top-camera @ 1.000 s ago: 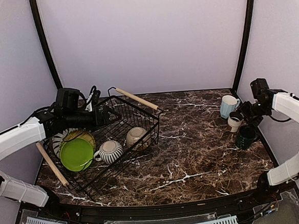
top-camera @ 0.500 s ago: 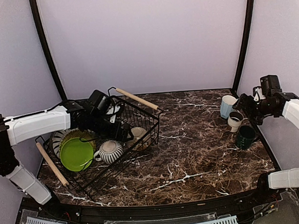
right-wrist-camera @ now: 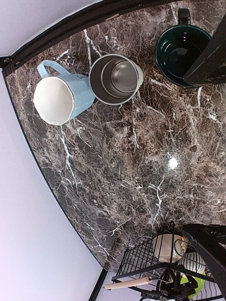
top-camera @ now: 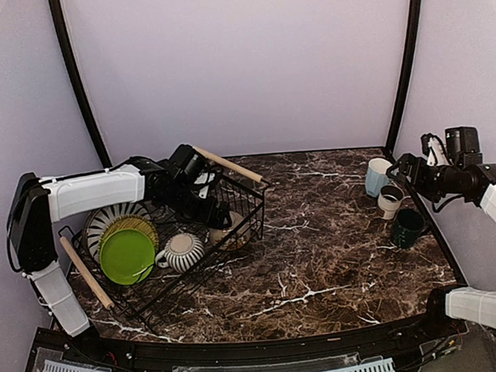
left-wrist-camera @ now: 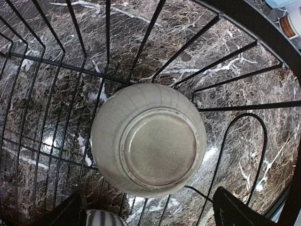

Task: Unload the mixed dishes from the dish rack
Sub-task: Grab the bowl from the dish rack.

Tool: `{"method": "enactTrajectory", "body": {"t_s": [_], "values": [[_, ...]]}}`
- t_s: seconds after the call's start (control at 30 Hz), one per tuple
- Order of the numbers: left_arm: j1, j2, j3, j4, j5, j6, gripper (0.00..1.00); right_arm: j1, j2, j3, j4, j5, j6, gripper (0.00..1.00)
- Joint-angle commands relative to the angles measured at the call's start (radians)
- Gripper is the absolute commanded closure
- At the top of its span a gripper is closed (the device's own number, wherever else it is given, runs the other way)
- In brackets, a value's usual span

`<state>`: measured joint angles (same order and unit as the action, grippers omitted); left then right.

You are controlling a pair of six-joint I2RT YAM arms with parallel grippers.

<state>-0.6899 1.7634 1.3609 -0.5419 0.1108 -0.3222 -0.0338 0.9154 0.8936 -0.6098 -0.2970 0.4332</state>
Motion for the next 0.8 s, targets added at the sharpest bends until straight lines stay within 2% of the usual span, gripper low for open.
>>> {"method": "enactTrajectory", "body": {"t_s": [0.0, 0.4, 0.63, 0.77], "values": [[0.001, -0.055, 0.010, -0.122, -0.059, 0.030, 0.06, -0.004, 0.001, -0.014, 0.026, -0.035, -0.038, 0.01], [0.007, -0.248, -0.163, -0.308, -0.282, -0.003, 0.01, -0.002, 0.038, -0.045, 0.106, -0.104, -0.022, 0.01], [0.062, -0.285, -0.273, -0.208, -0.078, -0.017, 0.01, -0.002, 0.023, -0.047, 0.102, -0.103, -0.023, 0.01], [0.064, -0.286, -0.308, -0.180, -0.027, -0.046, 0.01, -0.001, 0.008, -0.047, 0.093, -0.090, -0.026, 0.01]]}}
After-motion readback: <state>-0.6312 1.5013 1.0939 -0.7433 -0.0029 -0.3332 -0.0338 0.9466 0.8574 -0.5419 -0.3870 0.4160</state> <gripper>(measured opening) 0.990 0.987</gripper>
